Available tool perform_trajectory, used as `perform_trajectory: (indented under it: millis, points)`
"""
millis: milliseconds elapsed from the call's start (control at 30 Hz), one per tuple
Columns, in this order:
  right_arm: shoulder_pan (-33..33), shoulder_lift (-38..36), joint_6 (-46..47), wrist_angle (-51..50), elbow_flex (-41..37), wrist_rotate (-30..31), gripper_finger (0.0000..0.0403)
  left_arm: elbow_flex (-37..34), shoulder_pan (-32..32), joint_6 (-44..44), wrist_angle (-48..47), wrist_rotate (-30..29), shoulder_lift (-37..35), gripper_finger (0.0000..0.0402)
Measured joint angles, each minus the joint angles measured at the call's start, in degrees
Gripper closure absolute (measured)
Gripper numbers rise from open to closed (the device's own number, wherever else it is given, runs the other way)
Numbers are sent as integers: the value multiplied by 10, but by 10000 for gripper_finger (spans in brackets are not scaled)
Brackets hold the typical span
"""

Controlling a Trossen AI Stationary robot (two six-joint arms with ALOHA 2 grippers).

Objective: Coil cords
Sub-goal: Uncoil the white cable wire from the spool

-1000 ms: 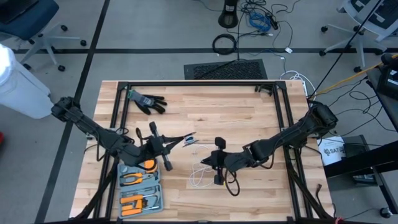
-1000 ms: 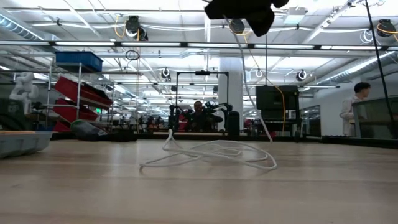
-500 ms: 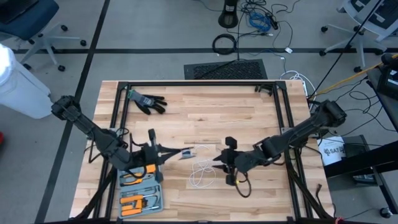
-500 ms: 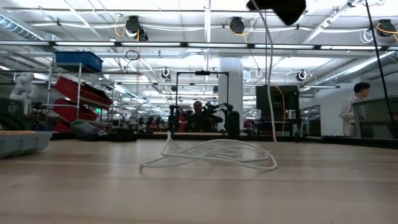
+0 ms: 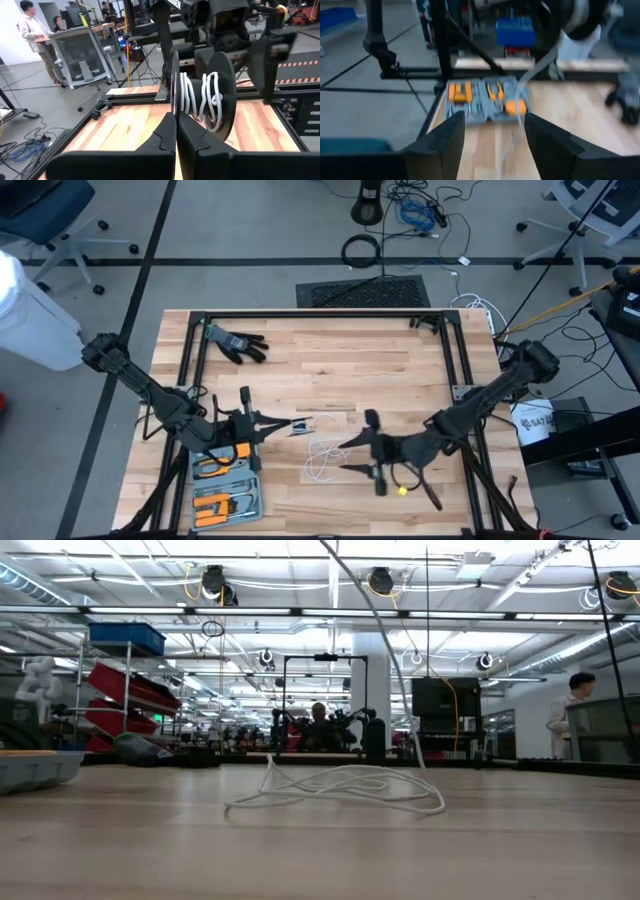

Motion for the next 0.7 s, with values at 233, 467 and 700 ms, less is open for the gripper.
perform_trajectory:
  millis: [233, 467, 700]
  points:
    - [-35, 90, -49, 182, 0, 4, 209, 0, 0, -15, -1, 6, 0, 401]
    - [-49, 148, -53, 232, 0, 70, 209, 0, -10, -30, -2, 7, 2, 401]
    - [-43, 153, -85, 249, 0, 107, 240, 0, -17, -30, -2, 7, 2, 401]
